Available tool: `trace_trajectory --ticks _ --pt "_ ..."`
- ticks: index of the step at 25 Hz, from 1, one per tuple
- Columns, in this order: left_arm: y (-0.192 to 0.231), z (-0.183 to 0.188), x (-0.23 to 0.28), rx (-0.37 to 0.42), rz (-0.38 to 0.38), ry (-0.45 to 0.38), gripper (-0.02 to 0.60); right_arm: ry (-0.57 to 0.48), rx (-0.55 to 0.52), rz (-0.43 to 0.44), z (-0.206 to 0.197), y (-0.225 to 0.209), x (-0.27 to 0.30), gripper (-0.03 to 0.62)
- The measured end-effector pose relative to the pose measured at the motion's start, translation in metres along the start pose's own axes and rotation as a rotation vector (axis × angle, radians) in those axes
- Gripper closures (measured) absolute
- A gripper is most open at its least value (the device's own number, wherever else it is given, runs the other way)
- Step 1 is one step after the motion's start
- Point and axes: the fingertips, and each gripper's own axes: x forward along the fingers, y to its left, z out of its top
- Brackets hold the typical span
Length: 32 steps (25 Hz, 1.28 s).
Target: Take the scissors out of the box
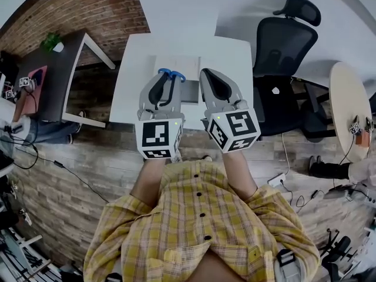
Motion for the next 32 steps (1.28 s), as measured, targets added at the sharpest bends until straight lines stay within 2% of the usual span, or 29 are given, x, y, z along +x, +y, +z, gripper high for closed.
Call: trace_trajectory --ticks 4,14,32 --pt "0.003 0.011 -0.007 -0.01 0.032 -0.034 0.505 -0.018 -0.004 0.012 0.009 0.005 -0.004 0.589" --pt "0.005 0.033 -0.024 0.008 0.057 -0.087 0.505 -0.053 -0.036 0.013 0.025 0.016 -0.011 0.589" --pt "-0.007 0.022 -0.016 0.027 0.024 -0.058 0.505 -0.057 -0.044 0.008 0.022 0.013 -0.007 0.589"
